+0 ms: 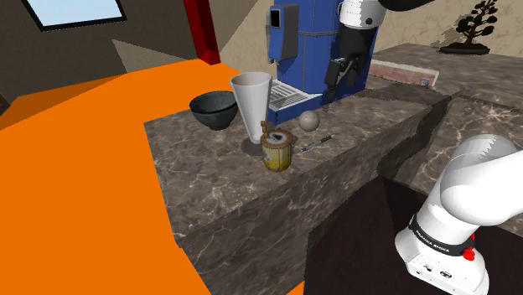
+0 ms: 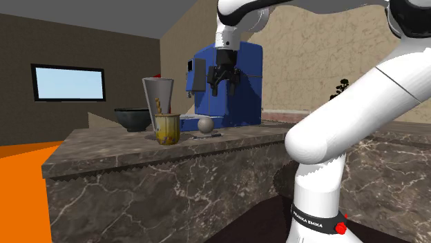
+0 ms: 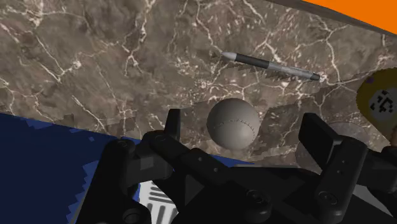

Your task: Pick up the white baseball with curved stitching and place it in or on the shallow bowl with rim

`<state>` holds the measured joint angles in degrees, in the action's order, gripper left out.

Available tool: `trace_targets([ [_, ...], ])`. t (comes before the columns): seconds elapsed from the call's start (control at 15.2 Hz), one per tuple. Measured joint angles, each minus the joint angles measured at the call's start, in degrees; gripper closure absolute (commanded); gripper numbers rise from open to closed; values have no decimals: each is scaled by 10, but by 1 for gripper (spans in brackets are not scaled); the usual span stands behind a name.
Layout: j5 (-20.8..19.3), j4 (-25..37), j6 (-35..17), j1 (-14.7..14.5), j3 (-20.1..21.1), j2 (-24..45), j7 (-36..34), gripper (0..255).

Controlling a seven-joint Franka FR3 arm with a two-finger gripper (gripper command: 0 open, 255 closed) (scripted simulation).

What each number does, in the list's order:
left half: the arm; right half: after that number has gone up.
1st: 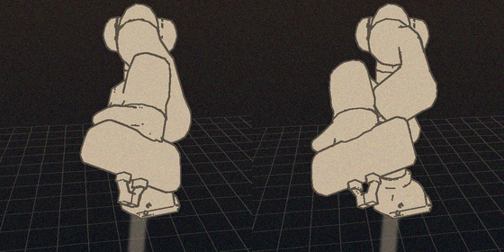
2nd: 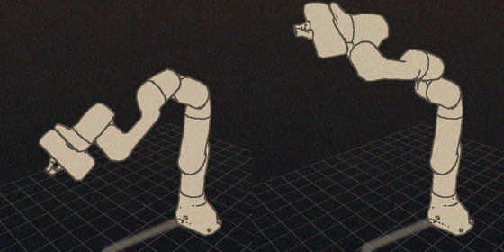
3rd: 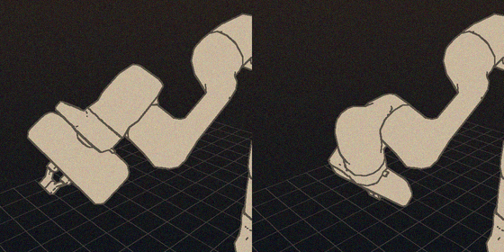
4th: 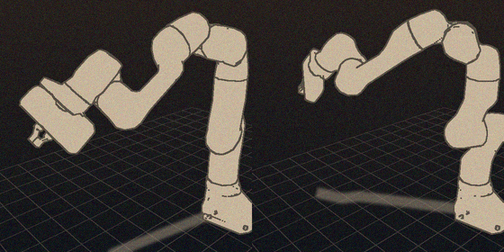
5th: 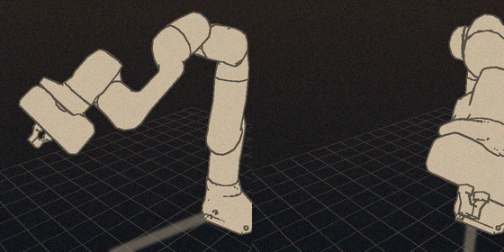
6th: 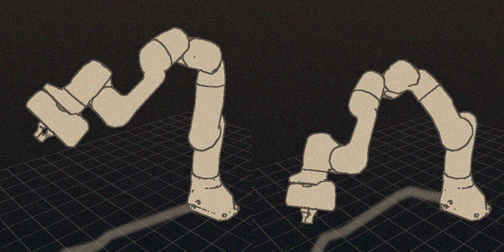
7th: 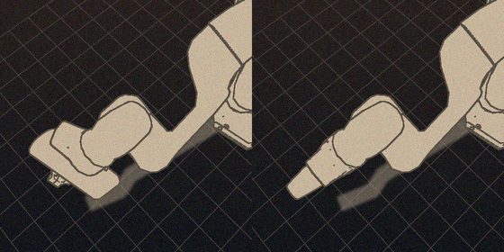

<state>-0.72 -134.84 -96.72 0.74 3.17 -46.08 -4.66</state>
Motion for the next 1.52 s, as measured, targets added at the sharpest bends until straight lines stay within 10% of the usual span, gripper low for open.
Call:
trace_targets([
  [0.66, 69, -65, -172, -12, -50, 91, 24, 0],
  [1.52, 82, -109, -246, -18, -49, 119, 28, 0],
])
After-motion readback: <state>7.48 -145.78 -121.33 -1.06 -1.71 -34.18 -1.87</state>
